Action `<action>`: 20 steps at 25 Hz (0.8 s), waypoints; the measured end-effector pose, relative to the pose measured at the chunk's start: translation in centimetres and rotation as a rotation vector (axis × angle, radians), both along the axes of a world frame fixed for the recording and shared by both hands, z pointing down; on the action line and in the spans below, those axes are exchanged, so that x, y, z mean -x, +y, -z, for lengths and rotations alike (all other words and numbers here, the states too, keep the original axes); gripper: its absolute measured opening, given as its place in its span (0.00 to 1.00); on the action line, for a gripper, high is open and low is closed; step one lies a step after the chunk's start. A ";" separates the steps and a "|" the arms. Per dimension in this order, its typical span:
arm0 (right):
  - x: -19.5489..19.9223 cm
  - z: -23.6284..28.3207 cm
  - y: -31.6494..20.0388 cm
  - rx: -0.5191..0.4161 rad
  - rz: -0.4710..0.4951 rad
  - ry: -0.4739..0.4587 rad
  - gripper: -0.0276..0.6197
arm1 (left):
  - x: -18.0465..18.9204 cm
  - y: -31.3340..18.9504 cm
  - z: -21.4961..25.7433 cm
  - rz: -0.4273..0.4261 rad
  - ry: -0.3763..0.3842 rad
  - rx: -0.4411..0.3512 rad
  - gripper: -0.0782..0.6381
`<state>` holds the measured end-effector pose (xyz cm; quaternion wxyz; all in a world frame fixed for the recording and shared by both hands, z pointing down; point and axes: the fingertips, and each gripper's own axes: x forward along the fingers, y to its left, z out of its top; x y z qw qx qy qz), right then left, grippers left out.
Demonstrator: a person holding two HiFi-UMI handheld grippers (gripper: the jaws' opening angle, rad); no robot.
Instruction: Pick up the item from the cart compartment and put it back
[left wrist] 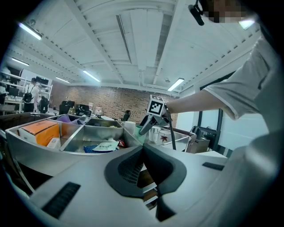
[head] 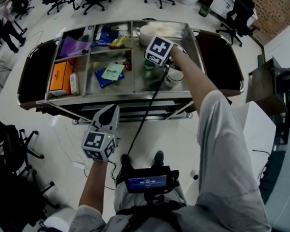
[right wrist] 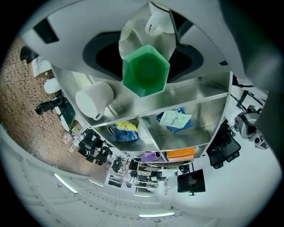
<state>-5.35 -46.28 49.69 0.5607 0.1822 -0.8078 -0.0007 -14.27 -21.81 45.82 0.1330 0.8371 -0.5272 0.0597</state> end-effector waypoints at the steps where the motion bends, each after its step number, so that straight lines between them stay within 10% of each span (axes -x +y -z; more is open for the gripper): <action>1: 0.0 0.2 0.1 -0.005 0.001 -0.002 0.54 | 0.0 0.1 0.0 -0.002 -0.004 -0.001 0.11; 20: -2.7 10.8 3.5 -0.199 -0.087 -0.248 0.54 | -0.8 1.8 0.5 -0.020 -0.020 -0.010 0.11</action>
